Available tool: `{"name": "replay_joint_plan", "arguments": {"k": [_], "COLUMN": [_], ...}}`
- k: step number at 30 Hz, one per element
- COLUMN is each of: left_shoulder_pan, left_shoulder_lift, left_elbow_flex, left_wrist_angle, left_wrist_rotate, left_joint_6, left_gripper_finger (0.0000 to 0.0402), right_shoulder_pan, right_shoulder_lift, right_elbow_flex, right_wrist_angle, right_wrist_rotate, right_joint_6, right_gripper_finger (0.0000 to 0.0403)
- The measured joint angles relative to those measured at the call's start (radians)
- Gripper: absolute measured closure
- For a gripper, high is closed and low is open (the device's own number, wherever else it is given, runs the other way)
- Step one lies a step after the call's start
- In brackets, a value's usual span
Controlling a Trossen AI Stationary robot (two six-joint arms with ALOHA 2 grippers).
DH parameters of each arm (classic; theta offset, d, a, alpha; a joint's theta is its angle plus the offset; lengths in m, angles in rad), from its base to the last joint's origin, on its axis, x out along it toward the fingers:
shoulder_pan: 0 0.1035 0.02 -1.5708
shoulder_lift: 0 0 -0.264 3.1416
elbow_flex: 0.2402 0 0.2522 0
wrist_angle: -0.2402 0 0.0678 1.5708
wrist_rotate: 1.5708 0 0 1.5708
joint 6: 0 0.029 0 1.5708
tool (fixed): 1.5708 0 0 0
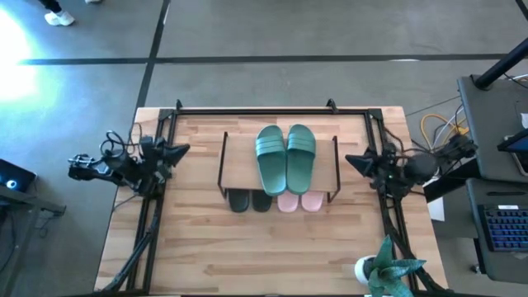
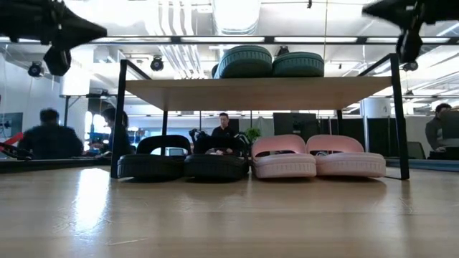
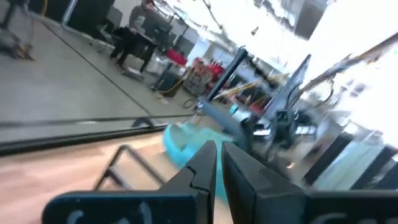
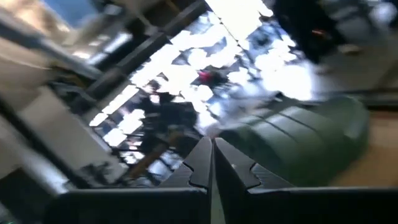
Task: Pick and place slides into the shelf
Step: Return to Home Position
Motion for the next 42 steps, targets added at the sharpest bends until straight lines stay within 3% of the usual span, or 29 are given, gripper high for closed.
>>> {"name": "replay_joint_plan", "arguments": {"k": [2, 5, 10, 16, 23, 30, 42], "left_shoulder_pan": [0.002, -0.001, 0.001, 0.000, 0.001, 0.000, 0.001], "left_shoulder_lift": [0.013, 0.028, 0.053, 0.031, -0.006, 0.001, 0.039], "left_elbow_flex": [-0.004, -0.016, -0.033, -0.035, -0.124, -0.246, -0.257], "left_wrist_angle": [0.018, 0.032, 0.031, 0.043, 0.100, 0.119, 0.159], "left_wrist_rotate": [0.066, 0.292, 0.347, 0.495, 0.511, 0.498, 0.471], "left_joint_6": [-0.013, 0.069, 0.154, 0.247, 0.237, 0.092, 0.135], "left_gripper_finger": [0.0391, 0.0393, 0.0400, 0.0400, 0.0400, 0.0400, 0.0400], "right_shoulder_pan": [0.000, 0.000, 0.000, 0.000, 0.000, 0.000, 0.000], "right_shoulder_lift": [-0.044, -0.123, -0.255, -0.256, -0.260, -0.257, -0.211], "right_elbow_flex": [-0.028, -0.058, -0.117, -0.138, -0.187, -0.269, -0.280], "right_wrist_angle": [0.091, 0.128, 0.127, 0.142, 0.133, 0.131, 0.081], "right_wrist_rotate": [-0.092, -0.163, -0.202, -0.274, -0.329, -0.311, -0.311], "right_joint_6": [-0.092, -0.161, -0.233, -0.240, -0.260, -0.209, -0.190], "right_gripper_finger": [0.0394, 0.0394, 0.0394, 0.0394, 0.0394, 0.0394, 0.0394]}}
